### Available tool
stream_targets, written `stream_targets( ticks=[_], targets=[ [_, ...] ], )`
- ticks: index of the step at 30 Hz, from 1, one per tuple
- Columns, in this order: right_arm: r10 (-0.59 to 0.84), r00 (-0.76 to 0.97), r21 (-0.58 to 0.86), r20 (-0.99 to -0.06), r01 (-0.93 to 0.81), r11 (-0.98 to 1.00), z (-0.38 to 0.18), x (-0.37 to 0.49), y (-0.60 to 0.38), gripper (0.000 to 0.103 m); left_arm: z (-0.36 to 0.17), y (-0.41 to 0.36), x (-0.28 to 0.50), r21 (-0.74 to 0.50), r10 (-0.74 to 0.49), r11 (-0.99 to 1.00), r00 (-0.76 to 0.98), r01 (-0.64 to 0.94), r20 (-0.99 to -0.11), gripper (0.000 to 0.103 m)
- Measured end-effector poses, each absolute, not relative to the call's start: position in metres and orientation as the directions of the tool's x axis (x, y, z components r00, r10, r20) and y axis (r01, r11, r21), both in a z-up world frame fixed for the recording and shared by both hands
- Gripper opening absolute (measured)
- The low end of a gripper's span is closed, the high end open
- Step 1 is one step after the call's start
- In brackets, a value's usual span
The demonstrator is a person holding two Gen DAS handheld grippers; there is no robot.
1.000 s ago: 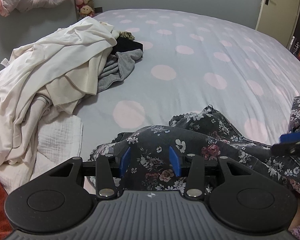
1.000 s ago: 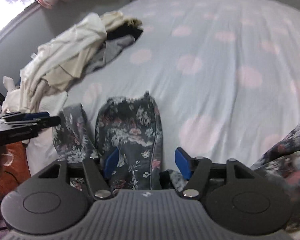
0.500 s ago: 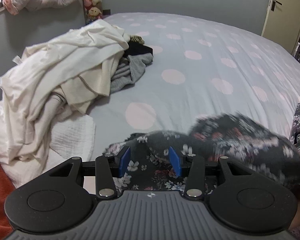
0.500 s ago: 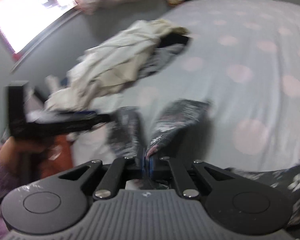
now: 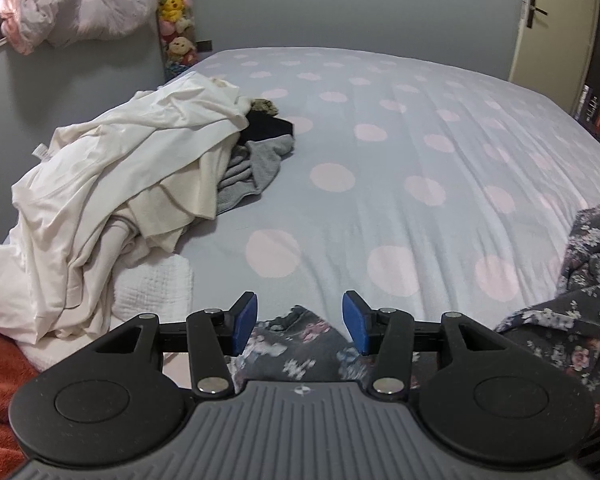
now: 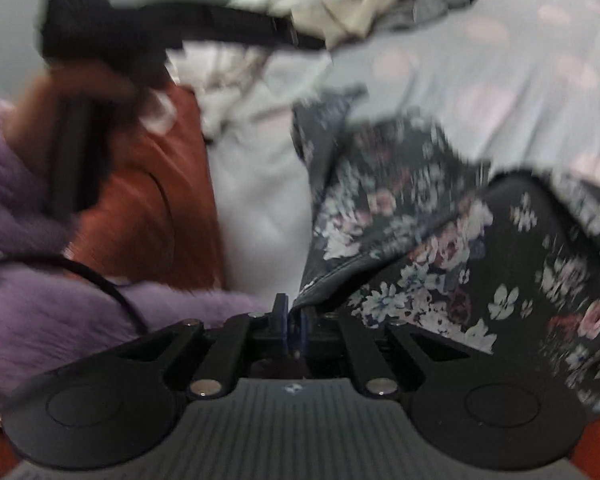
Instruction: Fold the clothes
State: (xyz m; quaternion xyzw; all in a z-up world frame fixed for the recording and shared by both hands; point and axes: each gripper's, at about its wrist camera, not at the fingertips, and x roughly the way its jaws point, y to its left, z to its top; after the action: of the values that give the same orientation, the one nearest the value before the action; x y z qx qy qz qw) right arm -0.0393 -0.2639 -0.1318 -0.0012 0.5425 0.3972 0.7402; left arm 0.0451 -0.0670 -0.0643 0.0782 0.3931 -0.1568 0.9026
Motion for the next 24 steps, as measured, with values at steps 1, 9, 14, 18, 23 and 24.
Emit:
stream_targets(
  ticks=[1,9,14,18,23,24],
  targets=[
    [0.579,0.087,0.432,-0.811,-0.578,0.693,-0.139,-0.041,-0.264,0.009,-0.064,-0.069,0.043,0.016,-0.228,0.935,0.638,0.353,-0.736,0.045],
    [0.601,0.124,0.466,-0.790,-0.516,0.719,-0.144,-0.043,-0.284,0.027,-0.067,-0.082,0.036,-0.035,-0.289,0.914,0.589,0.404,-0.755,0.047],
    [0.605,0.228,0.455,-0.763,-0.475,0.753,-0.129,-0.052,-0.299,0.037,-0.070,-0.088,0.031,-0.096,-0.347,0.897,0.553,0.431,-0.758,0.048],
    [0.576,0.324,0.431,-0.750,-0.422,0.798,-0.119,-0.055,-0.312,0.048,-0.073,-0.101,0.026,-0.159,-0.414,0.866,0.502,0.474,-0.759,0.051],
    [0.503,0.430,0.378,-0.750,-0.346,0.859,-0.111,-0.060,-0.330,0.051,-0.087,-0.128,0.016,-0.180,-0.450,0.824,0.427,0.537,-0.784,0.053],
    [0.487,0.446,0.368,-0.751,-0.329,0.870,-0.111,-0.061,-0.335,0.052,-0.092,-0.134,0.013,-0.180,-0.451,0.814,0.407,0.552,-0.794,0.053]
  ],
)
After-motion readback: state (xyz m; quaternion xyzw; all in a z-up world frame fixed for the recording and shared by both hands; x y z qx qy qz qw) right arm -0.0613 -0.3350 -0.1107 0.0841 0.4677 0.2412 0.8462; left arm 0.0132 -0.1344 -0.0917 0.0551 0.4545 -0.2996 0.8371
